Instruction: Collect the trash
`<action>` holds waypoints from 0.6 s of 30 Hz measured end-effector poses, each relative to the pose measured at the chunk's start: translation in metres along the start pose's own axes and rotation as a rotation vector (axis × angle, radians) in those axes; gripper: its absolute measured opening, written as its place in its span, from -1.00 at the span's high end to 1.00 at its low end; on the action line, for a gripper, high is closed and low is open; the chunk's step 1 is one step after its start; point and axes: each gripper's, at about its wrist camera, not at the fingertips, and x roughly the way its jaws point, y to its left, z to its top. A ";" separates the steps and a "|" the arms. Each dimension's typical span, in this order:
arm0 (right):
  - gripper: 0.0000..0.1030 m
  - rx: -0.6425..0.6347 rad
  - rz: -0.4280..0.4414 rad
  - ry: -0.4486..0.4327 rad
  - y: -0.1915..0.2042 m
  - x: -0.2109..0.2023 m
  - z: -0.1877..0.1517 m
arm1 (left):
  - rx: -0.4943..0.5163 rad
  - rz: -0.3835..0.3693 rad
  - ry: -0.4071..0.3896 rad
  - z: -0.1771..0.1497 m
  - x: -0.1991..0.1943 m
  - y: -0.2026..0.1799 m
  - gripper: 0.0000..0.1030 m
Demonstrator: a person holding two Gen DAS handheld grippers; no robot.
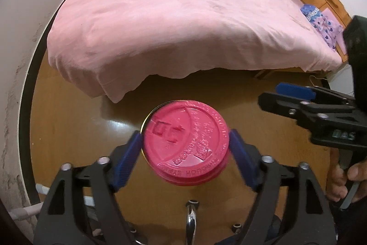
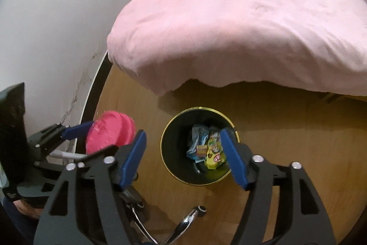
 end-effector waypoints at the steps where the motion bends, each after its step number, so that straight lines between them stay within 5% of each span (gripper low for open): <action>1: -0.37 -0.003 -0.002 -0.018 0.001 -0.007 0.000 | 0.003 0.000 -0.005 0.001 -0.002 -0.002 -0.62; 9: -0.68 -0.059 0.007 -0.085 0.022 -0.049 0.001 | -0.019 0.039 -0.088 -0.007 -0.057 0.000 -0.77; 14: -0.80 -0.147 0.047 -0.125 0.068 -0.062 0.006 | -0.108 0.176 -0.184 -0.039 -0.133 0.029 -0.83; 18: -0.86 -0.254 0.106 -0.152 0.130 -0.067 0.009 | -0.243 0.301 -0.275 -0.095 -0.215 0.068 -0.87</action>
